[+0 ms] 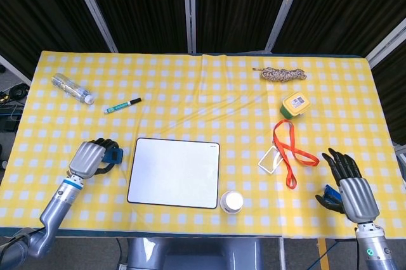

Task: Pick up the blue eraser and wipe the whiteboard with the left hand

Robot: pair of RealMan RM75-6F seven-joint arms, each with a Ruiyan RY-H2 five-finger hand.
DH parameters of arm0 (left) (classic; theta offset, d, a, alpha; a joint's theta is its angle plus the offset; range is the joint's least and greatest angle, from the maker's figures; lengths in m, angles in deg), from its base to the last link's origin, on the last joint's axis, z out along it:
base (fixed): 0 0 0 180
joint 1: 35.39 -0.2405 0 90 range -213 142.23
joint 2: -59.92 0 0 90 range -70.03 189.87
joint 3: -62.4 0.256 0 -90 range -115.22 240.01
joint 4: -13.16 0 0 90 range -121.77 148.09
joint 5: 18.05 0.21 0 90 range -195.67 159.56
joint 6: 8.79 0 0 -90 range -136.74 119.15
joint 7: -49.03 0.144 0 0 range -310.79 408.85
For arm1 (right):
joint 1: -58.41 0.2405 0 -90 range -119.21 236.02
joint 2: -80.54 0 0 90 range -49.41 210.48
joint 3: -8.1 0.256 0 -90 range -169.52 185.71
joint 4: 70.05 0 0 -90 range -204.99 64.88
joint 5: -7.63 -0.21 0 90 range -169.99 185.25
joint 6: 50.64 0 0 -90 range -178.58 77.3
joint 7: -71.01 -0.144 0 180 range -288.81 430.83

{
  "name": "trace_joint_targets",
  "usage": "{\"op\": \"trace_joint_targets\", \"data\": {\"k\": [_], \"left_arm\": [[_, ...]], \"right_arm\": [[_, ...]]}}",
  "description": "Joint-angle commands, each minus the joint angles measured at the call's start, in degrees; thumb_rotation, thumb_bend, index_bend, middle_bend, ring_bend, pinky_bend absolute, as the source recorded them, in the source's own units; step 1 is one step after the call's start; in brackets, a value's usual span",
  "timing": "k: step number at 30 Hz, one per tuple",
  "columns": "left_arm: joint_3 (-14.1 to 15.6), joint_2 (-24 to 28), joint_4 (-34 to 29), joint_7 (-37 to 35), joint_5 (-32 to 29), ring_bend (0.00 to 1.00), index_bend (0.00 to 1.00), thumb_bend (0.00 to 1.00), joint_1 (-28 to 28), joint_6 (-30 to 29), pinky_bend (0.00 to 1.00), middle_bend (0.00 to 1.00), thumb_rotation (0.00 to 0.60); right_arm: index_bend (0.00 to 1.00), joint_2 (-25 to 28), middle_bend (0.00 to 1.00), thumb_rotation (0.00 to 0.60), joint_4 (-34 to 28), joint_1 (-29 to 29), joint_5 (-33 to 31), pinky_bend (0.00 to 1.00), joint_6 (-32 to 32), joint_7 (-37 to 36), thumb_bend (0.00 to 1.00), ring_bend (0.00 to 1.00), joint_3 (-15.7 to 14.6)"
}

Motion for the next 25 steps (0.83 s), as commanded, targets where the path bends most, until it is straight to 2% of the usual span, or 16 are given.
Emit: {"op": "trace_joint_targets", "data": {"k": [1, 3, 5, 10, 14, 20, 25], "left_arm": [[-1.0, 1.7, -4.0, -0.7, -1.1, 0.06, 0.17, 0.39, -1.2, -1.2, 0.06, 0.01, 0.600], [-1.4, 3.0, -6.7, -1.1, -1.4, 0.01, 0.07, 0.38, -2.0, -2.3, 0.00, 0.00, 0.600], [-1.5, 3.9, -8.4, -1.2, -1.4, 0.00, 0.03, 0.37, -2.7, -3.4, 0.00, 0.00, 0.600], [-1.4, 6.2, -12.4, -0.6, -0.2, 0.00, 0.03, 0.37, -6.7, -10.7, 0.00, 0.00, 0.600], [-1.0, 8.1, -14.5, -0.6, 0.3, 0.00, 0.02, 0.36, -9.2, -14.2, 0.00, 0.00, 0.600], [-0.1, 10.7, -15.5, 3.4, 0.3, 0.00, 0.00, 0.26, -16.1, -23.0, 0.00, 0.00, 0.600], [1.4, 12.0, -14.9, 2.9, 0.4, 0.00, 0.00, 0.18, -20.4, -25.9, 0.00, 0.00, 0.600]], "right_arm": [[0.02, 0.1, 0.00, 0.600, -0.1, 0.0, 0.0, 0.00, -0.1, -0.1, 0.06, 0.00, -0.1], [0.02, 0.2, 0.00, 0.600, -0.3, 0.0, 0.3, 0.00, 0.1, -0.1, 0.06, 0.00, -0.2], [0.02, 0.2, 0.00, 0.600, -0.4, -0.1, 0.6, 0.00, 0.4, 0.1, 0.06, 0.00, -0.2], [0.02, 0.1, 0.00, 0.600, -0.6, -0.1, 1.1, 0.00, 0.3, 0.9, 0.06, 0.00, -0.5], [0.02, 0.1, 0.00, 0.600, -0.8, -0.1, 1.4, 0.00, 0.2, 1.6, 0.06, 0.00, -0.8], [0.02, 0.3, 0.00, 0.600, -1.1, -0.2, 2.1, 0.00, 0.5, 3.2, 0.06, 0.00, -1.1], [0.02, 0.4, 0.00, 0.600, -0.6, -0.2, 2.6, 0.00, 1.4, 4.7, 0.06, 0.00, -0.8]]}}
